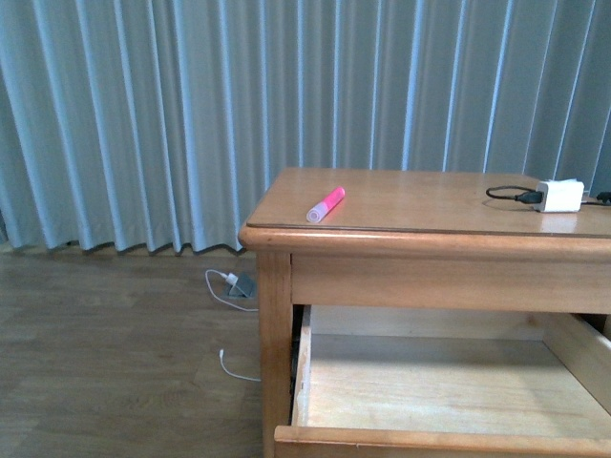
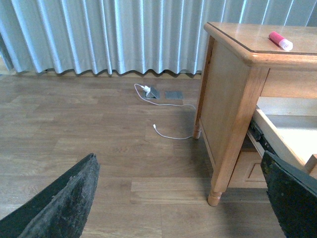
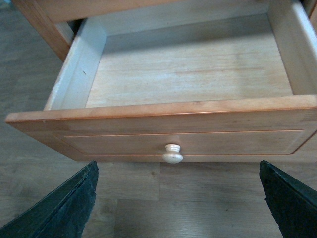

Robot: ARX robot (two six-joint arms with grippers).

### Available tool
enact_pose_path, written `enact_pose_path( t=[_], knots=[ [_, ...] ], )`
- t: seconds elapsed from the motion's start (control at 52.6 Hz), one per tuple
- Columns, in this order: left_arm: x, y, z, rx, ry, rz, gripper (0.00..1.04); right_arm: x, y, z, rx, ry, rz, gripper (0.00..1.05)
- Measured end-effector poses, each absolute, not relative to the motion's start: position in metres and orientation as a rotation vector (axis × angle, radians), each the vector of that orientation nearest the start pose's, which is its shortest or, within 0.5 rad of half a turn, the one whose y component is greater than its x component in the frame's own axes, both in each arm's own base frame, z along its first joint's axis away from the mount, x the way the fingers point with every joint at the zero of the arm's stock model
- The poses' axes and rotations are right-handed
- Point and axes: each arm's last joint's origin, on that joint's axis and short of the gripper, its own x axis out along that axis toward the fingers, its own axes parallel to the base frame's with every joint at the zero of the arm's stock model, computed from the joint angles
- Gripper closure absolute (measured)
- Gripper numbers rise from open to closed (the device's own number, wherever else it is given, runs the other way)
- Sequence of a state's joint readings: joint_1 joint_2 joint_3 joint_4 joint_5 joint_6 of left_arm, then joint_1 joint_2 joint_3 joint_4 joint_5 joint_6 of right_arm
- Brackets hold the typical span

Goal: Place pink marker in drawer with both arms

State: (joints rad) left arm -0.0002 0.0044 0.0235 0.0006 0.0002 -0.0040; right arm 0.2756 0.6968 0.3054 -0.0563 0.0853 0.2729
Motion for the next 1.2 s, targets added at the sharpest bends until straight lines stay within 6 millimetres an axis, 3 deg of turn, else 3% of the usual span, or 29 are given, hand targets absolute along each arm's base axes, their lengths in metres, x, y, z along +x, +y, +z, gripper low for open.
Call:
enact_pose_path(
  t=[0.152,0.342,0.989,1.103,1.198],
  knots=[
    [0.096,0.0,0.171,-0.004,-0.02,0.0,0.06,0.125,0.027,0.212,0.178,0.362,0.122,0.08],
    [0.096,0.0,0.171,-0.004,-0.02,0.0,0.06,0.109,0.019,0.214,0.226,0.3,0.164,0.08],
    [0.096,0.0,0.171,-0.004,-0.02,0.0,0.06,0.107,0.015,0.208,0.245,0.296,0.13,0.08],
    [0.102,-0.003,0.168,-0.13,0.052,0.167,0.06,0.107,0.015,0.209,0.245,0.296,0.13,0.08],
    [0.111,-0.011,0.176,-0.187,0.092,0.142,0.06,0.107,0.015,0.209,0.246,0.296,0.131,0.08]
  ],
)
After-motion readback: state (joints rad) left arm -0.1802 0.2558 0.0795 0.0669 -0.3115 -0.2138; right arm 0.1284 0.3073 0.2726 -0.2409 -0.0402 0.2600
